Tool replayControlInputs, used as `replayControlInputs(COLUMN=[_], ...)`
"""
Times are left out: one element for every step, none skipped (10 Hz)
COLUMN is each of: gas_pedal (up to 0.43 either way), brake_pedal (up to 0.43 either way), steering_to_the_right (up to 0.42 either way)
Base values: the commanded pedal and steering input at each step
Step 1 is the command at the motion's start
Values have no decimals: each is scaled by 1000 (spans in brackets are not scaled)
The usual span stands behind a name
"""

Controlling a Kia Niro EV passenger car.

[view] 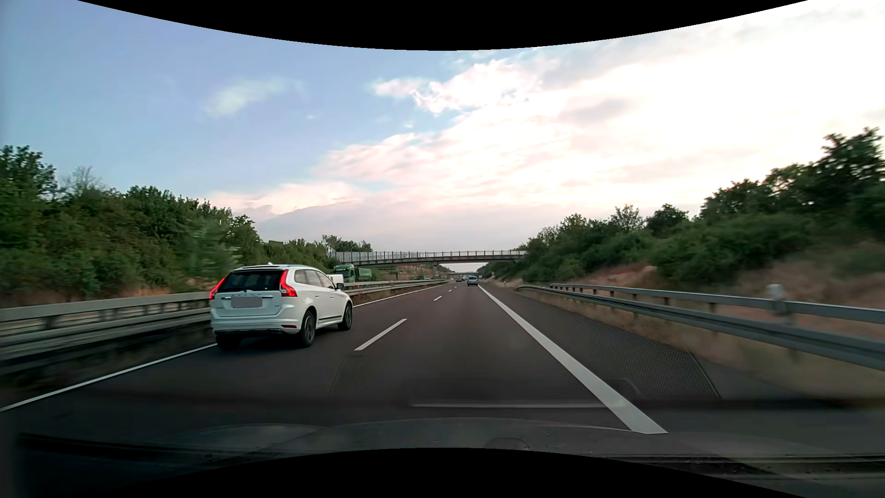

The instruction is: Follow the waypoints while adhering to traffic rules and regulations

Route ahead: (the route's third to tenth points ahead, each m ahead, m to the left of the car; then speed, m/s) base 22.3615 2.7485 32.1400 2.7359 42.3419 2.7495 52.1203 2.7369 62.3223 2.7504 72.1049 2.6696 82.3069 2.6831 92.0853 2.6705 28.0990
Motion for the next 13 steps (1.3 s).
replayControlInputs(gas_pedal=[169, 169, 169, 169, 169, 169, 169, 169, 169, 169, 169, 169, 169], brake_pedal=[0, 0, 0, 0, 0, 0, 0, 0, 0, 0, 0, 0, 0], steering_to_the_right=[-4, -3, -4, -3, -4, -4, -4, -4, -5, -5, -5, -5, -5])
